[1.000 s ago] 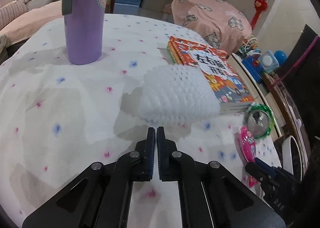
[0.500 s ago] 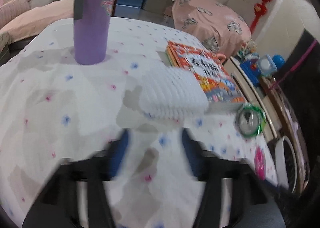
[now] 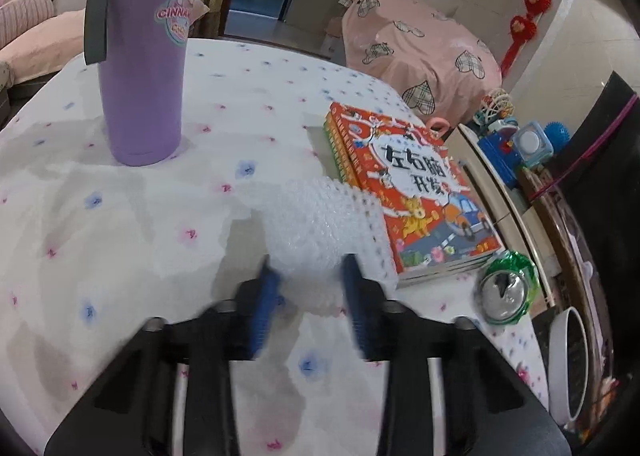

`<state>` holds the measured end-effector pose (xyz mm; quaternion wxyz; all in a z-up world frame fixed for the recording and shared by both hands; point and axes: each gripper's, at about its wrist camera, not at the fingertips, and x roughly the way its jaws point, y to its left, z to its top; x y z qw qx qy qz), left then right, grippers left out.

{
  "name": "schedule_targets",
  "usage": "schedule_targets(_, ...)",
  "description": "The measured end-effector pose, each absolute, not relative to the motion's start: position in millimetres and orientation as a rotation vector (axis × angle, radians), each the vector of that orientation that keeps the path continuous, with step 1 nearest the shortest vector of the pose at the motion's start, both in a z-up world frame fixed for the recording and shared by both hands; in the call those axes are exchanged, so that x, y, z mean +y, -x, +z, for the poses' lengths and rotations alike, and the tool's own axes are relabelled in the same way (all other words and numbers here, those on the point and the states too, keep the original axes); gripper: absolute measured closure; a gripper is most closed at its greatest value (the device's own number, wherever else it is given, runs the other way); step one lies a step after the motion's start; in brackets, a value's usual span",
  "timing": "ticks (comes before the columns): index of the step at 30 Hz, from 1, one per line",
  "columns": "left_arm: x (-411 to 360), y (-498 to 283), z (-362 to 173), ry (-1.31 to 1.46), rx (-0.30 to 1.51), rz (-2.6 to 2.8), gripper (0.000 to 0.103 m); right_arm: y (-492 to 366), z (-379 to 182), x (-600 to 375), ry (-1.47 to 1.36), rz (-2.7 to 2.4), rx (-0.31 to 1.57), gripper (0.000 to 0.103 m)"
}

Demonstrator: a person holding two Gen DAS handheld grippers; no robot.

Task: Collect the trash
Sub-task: 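Grasp the white foam net with the left tool while the right tool grasps the pink candy package, then carry foam net and pink package over the bin and open both tools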

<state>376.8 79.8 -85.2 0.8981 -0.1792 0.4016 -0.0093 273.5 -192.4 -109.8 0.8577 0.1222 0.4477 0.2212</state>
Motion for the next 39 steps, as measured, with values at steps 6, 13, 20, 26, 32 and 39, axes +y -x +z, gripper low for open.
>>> schedule_targets(6, 82, -350, -75, 0.382, 0.808, -0.035, 0.086, -268, -107, -199, -0.274, 0.464, 0.925, 0.083)
schedule_targets(13, 53, -293, -57, 0.374, 0.786, -0.124, 0.086, -251, -93, -213, -0.282, 0.463, 0.888, 0.083)
schedule_targets(20, 3, -250, -52, 0.355, 0.811, -0.24, 0.086, -230, -83, -240, -0.295, 0.438, 0.866, 0.083)
schedule_targets(26, -37, -230, -41, 0.341, 0.822, -0.333, 0.086, -213, -75, -267, -0.314, 0.4, 0.837, 0.083)
schedule_targets(32, -76, -219, -34, 0.297, 0.829, -0.403, 0.086, -202, -70, -298, -0.333, 0.353, 0.81, 0.083)
schedule_targets(39, -117, -211, -25, 0.234, 0.822, -0.463, 0.086, -193, -63, -334, -0.353, 0.288, 0.779, 0.083)
